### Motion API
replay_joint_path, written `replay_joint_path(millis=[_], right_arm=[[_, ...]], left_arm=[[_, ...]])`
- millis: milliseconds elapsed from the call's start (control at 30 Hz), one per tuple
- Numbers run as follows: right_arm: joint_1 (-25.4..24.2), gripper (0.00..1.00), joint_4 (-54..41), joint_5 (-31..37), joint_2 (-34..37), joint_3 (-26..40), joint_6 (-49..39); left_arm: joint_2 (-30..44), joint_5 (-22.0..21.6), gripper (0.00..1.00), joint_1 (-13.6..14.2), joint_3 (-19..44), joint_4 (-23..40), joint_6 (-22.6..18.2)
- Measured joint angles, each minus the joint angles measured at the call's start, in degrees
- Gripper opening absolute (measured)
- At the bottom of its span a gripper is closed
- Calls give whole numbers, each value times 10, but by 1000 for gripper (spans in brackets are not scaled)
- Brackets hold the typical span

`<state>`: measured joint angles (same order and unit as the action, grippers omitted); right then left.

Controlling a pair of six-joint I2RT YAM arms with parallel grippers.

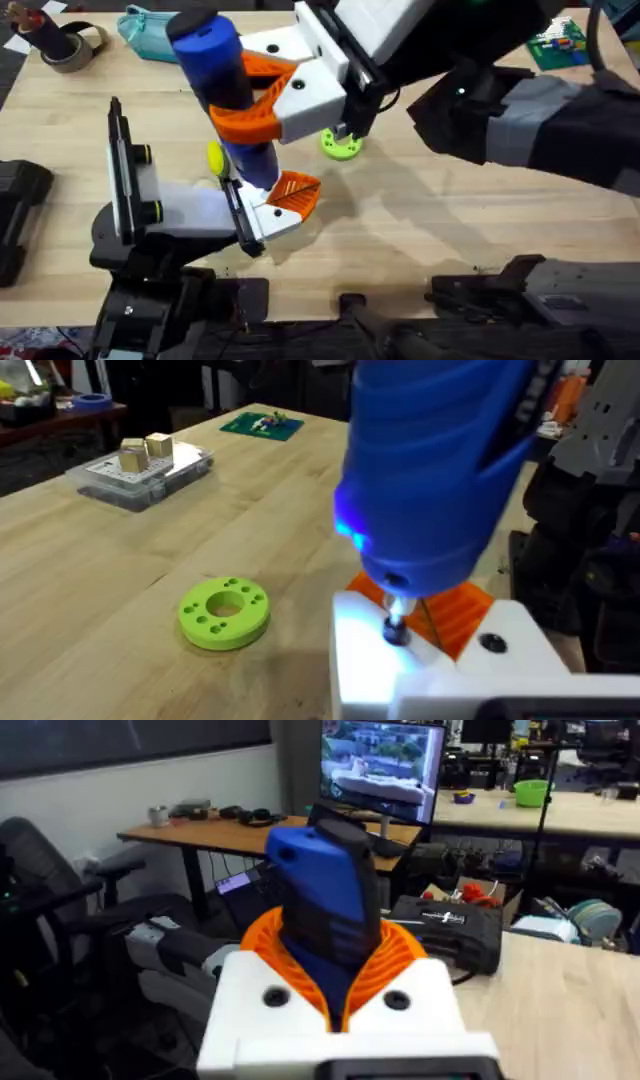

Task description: Pick up the gripper from the table and insert it into the empty holder that is missing its gripper. Then pick up a screw, insert it into the mounting hole, and use the screwdriver to tighten it. Finally, clean up the table by picking up the vegetable and placing it into the bucket.

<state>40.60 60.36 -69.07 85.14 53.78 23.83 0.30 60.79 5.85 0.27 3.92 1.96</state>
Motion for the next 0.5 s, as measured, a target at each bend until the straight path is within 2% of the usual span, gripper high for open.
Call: replay_joint_path(millis=[500], right_arm=[[-1,38,8,-5,0,6,17]], left_arm=[[0,-2,17,0,0,-1,0]])
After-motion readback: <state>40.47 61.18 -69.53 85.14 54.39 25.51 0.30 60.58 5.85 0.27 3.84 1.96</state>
